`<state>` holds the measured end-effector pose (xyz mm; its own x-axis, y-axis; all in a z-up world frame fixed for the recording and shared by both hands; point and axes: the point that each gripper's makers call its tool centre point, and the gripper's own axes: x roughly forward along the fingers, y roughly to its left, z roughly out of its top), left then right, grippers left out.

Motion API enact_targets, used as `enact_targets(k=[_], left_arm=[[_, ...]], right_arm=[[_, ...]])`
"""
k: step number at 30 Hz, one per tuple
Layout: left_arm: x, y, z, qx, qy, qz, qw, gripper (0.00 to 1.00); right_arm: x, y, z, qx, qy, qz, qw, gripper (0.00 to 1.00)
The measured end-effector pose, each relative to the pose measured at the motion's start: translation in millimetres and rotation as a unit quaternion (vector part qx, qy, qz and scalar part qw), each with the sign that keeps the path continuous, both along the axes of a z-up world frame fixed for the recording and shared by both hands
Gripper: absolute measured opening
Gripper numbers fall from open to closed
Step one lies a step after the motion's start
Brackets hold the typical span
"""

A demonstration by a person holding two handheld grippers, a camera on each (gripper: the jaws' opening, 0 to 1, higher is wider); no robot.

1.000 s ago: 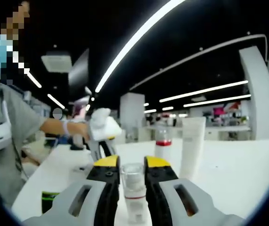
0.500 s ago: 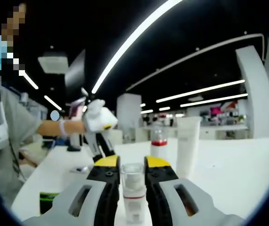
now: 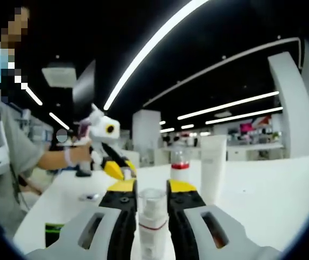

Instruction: Arrange the skincare products in the storage area until every visible bottle or jar stands upright without overlapping.

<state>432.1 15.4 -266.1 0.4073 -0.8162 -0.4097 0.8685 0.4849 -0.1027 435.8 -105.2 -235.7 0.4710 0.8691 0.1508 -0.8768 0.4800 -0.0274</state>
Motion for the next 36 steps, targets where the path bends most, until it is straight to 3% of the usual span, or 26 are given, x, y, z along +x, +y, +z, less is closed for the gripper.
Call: enact_targets(k=[4,6,9,15,18,26,36], left_arm=[[-1.9,1.2,2.0,-0.025,-0.036,-0.002,0.999,0.2],[-4.6,0.3,7.9,-0.052,-0.062,-0.012,0.9966,0.2],[-11.3,1.0,9.4,-0.059,-0.083,-0.043,0.9938,0.2],[-26.3,2.7,-4.5,-0.075,-0.048,-0.07,0.9936,0.2],[-24.0,3.4,-8.5,-0.083,-0.048,-0.062,0.9935,0.2],[-33.2,-0.2,-7.5,-0.096,-0.054,-0.086,0.9901,0.2],[-31.3,5.7,-15.9,-0.11,-0.046,-0.064,0.9907,0.26]], right_arm=[[-0.5,-0.3,0.8,0.004,0.001,0.0,1.0,0.23],[-1.3,-0.7,2.8,0.012,0.002,0.002,0.9999,0.24],[-0.8,-1.8,3.0,0.013,0.004,0.0,0.9999,0.26],[0.5,-4.2,4.4,0.015,0.002,-0.004,0.9999,0.26],[0.8,-4.7,4.3,0.016,0.003,-0.005,0.9999,0.26],[1.3,-4.2,0.9,0.007,0.005,-0.004,1.0,0.26],[-0.4,-6.5,6.9,0.006,-0.008,-0.007,0.9999,0.29]])
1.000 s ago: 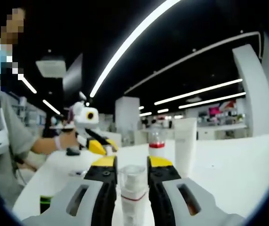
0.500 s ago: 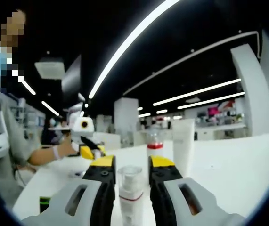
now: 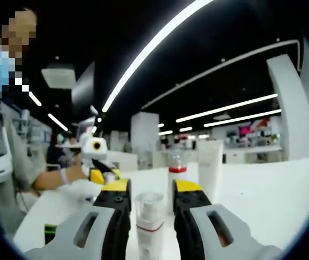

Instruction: Arrange the skincare products in the storage area until every visible bottle or jar stands upright without overlapping.

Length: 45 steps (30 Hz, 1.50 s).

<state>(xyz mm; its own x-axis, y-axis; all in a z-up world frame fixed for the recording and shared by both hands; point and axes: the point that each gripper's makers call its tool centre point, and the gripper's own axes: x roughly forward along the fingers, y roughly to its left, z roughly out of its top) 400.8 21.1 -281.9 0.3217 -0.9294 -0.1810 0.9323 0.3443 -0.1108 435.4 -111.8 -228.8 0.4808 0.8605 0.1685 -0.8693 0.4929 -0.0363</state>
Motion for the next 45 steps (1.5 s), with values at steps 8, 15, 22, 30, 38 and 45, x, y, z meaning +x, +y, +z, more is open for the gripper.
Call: enact_targets(k=[8,15,22,30,38,45], left_arm=[[-5.6,-0.7,-18.6,0.029,0.007,-0.006,0.9995,0.42],[0.5,2.1,-42.3,0.085,-0.003,0.019,0.9961,0.42],[11.2,11.6,-56.3,0.099,0.008,0.033,0.9945,0.4],[17.1,18.9,-64.5,0.11,0.015,0.044,0.9928,0.39],[25.3,24.1,-69.3,0.116,0.017,0.065,0.991,0.36],[33.7,33.4,-71.7,0.12,0.022,0.085,0.989,0.33]], right_arm=[[-7.1,8.3,-19.0,-0.081,0.0,0.014,0.9966,0.63],[-4.8,15.9,-75.6,-0.212,0.032,0.016,0.9766,0.62],[4.5,11.5,-98.3,-0.246,0.054,0.002,0.9676,0.63],[14.2,-0.8,-108.9,-0.269,0.062,-0.023,0.9608,0.61],[26.2,-18.1,-112.6,-0.285,0.067,-0.05,0.9548,0.6],[33.5,-27.5,-112.6,-0.283,0.074,-0.07,0.9538,0.59]])
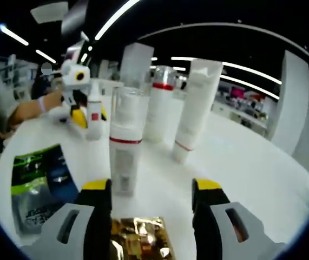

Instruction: Arrange the skincare products in the storage area until every visible bottle or jar stands upright without overlapping.

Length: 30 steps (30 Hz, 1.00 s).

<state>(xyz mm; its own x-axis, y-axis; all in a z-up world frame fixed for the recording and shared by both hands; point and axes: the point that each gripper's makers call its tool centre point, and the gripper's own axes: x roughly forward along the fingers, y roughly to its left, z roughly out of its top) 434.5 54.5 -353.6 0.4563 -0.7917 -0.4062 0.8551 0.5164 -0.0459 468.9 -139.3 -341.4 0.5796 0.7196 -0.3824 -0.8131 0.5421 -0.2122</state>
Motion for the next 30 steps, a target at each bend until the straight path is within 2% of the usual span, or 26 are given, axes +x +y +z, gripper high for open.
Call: enact_targets(k=[4,7,12,15,17,20,22,25,27,30], left_arm=[[8.1,8.0,1.5,-0.006,0.0,0.022,0.9997,0.31],[19.1,15.7,2.1,-0.016,0.003,0.058,0.9982,0.28],[29.3,27.3,-1.9,-0.01,0.005,0.094,0.9955,0.26],[35.7,35.2,-3.9,0.005,-0.008,0.117,0.9931,0.23],[35.5,35.7,-3.6,-0.001,-0.007,0.114,0.9934,0.23],[20.4,24.5,4.5,-0.032,0.009,0.067,0.9972,0.24],[9.3,20.5,6.2,-0.031,0.019,0.044,0.9984,0.24],[10.9,17.6,8.2,-0.031,0.01,0.052,0.9981,0.25],[8.2,7.2,7.6,-0.051,0.028,0.043,0.9974,0.25],[7.5,-2.1,3.7,-0.047,0.032,0.044,0.9974,0.28]], right_arm=[[2.3,-1.8,-0.8,0.002,0.002,-0.006,1.0,0.59],[7.1,-7.8,-4.2,-0.008,0.003,-0.024,0.9997,0.57],[13.1,-12.5,-2.0,0.001,0.001,-0.045,0.999,0.57],[16.5,-15.2,-1.9,0.002,-0.002,-0.057,0.9984,0.57],[17.4,-15.7,-0.7,0.004,-0.005,-0.058,0.9983,0.57],[11.5,-9.0,3.6,0.019,-0.002,-0.041,0.999,0.57],[7.8,-4.0,3.9,0.026,0.003,-0.029,0.9992,0.57],[5.2,3.5,5.1,0.043,0.011,-0.019,0.9988,0.57],[4.7,11.7,7.7,0.083,0.03,-0.02,0.9959,0.56],[0.5,22.3,9.3,0.119,0.056,-0.004,0.9913,0.54]])
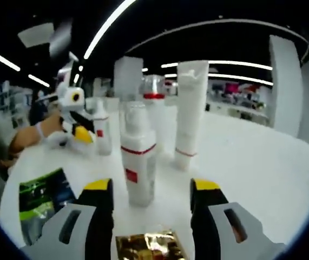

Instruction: Arrange the skincare products in the storage area until every visible bottle or jar stands upright without overlapping.

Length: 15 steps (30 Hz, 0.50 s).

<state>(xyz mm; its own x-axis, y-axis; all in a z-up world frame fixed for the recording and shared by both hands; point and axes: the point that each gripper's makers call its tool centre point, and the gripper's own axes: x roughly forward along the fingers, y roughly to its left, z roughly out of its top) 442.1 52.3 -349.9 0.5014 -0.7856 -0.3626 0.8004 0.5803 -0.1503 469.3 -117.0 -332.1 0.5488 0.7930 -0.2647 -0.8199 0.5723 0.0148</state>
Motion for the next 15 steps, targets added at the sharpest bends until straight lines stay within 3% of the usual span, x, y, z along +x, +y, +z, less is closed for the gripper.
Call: enact_targets(k=[2,3,7,15], left_arm=[[11.9,-1.9,4.5,-0.002,-0.032,0.042,0.9986,0.3],[14.0,-1.8,4.4,0.0,-0.036,0.053,0.998,0.3],[14.1,-1.4,2.8,0.008,-0.04,0.05,0.9979,0.28],[21.9,20.2,2.0,0.007,-0.032,0.072,0.9969,0.27]], right_arm=[[0.2,0.8,-0.1,0.0,-0.002,-0.001,1.0,0.49],[0.4,1.0,-0.7,0.0,-0.001,-0.002,1.0,0.47],[-0.4,2.1,-2.6,0.002,0.003,-0.004,1.0,0.43],[-3.3,4.7,-5.3,-0.003,0.006,-0.001,1.0,0.38]])
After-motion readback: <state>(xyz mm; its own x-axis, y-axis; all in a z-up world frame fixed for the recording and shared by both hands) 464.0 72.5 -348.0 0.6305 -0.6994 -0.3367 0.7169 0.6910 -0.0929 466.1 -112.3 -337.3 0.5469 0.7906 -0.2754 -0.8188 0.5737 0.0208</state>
